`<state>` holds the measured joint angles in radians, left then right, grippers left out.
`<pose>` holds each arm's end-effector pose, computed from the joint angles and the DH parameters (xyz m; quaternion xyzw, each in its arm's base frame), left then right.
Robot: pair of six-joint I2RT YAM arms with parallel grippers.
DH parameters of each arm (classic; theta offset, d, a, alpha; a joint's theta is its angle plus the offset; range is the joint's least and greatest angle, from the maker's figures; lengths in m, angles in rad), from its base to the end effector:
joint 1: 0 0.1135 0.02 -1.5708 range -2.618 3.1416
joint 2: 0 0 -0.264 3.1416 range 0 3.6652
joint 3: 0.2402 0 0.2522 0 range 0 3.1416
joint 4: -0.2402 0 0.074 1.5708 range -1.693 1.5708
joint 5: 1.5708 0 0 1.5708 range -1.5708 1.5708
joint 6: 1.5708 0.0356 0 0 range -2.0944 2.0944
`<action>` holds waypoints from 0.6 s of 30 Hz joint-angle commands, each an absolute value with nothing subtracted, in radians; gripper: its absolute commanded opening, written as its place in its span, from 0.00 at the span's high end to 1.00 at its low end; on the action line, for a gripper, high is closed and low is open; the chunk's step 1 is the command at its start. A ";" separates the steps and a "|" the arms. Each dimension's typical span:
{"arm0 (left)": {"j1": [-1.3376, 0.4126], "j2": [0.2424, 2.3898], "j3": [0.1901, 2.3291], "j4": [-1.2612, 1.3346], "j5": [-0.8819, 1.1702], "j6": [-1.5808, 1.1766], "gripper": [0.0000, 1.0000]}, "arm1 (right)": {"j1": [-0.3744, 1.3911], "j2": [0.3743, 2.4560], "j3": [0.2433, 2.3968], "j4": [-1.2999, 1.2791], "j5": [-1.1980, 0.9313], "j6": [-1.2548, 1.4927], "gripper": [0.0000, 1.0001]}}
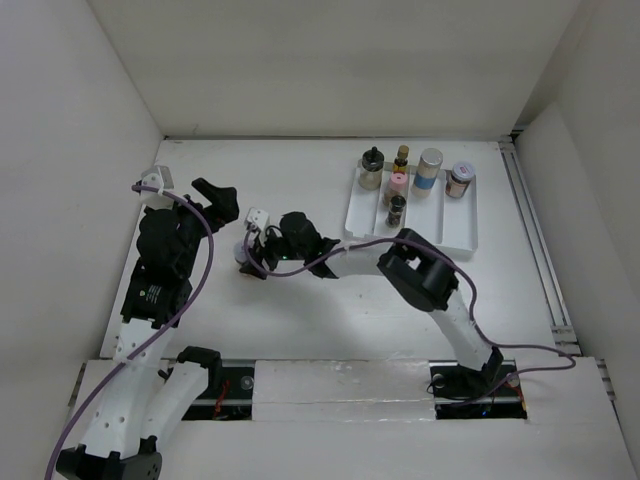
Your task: Organize the condiment bottles
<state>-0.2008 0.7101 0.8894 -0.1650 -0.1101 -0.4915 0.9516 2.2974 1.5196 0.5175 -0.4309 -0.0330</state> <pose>0.1571 -0.0280 0.3899 -0.1403 0.6879 -0.2049 0.6820 0.2867 0.4278 0.1543 -0.4809 0.6210 0.4158 0.4584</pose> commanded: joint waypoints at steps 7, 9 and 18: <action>-0.195 0.699 0.884 -0.117 -0.051 -0.479 0.11 | 0.738 1.702 1.154 0.805 -0.421 0.037 0.56; -0.195 0.699 0.884 -0.107 -0.035 -0.479 0.11 | 0.671 1.556 1.043 0.746 -0.384 0.037 0.56; -0.195 0.752 0.884 -0.066 0.086 -0.469 0.01 | 0.235 1.203 0.729 0.512 0.067 0.072 0.56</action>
<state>-0.2005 0.7338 0.8894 -0.1356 0.0143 -0.4828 0.3107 1.2358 0.7868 0.5404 -0.0864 0.0242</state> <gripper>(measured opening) 0.961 0.702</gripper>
